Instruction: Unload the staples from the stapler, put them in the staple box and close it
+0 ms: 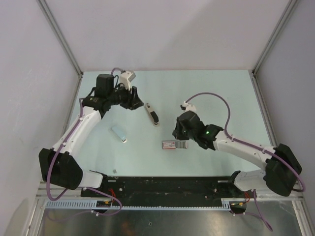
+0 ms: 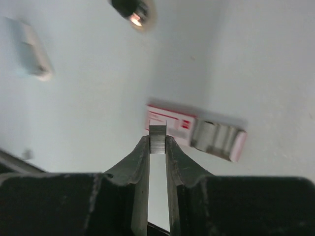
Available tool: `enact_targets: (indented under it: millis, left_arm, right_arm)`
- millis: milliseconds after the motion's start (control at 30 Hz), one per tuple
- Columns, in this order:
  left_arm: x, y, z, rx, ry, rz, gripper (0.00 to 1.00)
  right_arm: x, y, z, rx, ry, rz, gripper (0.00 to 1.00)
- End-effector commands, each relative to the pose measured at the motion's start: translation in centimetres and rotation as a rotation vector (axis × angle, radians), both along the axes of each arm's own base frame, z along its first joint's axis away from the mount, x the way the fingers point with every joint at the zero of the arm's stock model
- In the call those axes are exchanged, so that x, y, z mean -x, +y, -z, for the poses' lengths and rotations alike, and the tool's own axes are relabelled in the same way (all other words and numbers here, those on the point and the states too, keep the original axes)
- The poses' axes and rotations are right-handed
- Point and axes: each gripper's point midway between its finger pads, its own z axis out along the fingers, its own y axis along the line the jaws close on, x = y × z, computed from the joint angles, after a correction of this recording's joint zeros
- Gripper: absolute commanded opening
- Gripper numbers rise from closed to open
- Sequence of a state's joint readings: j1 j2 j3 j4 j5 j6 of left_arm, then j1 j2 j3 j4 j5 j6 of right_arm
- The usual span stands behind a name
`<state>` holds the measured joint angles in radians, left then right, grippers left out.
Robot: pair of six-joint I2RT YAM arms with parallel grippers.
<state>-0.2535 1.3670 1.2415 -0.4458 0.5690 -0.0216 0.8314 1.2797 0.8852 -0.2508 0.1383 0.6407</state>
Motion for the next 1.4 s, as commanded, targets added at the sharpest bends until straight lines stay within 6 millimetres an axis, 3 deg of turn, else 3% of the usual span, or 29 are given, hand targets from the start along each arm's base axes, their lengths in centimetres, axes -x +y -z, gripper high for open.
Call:
enact_targets:
  millis: [0,567,1367]
  left_arm:
    - [0.9,3.2,2.2,-0.215,-0.086,0.009,0.51]
    - [3.2,2.9,5.2,-0.261,-0.047,0.080,0.50]
    - [3.8,2.0,4.6,-0.253,-0.057,0.109,0.50]
  right_arm:
    - [0.6,-3.2,3.6,0.242,0.037,0.162,0.00]
    - [1.7,-3.1,8.5,0.353,0.121,0.221,0.00]
    - [1.5,-3.0,9.7,0.357,0.158,0.215,0.00]
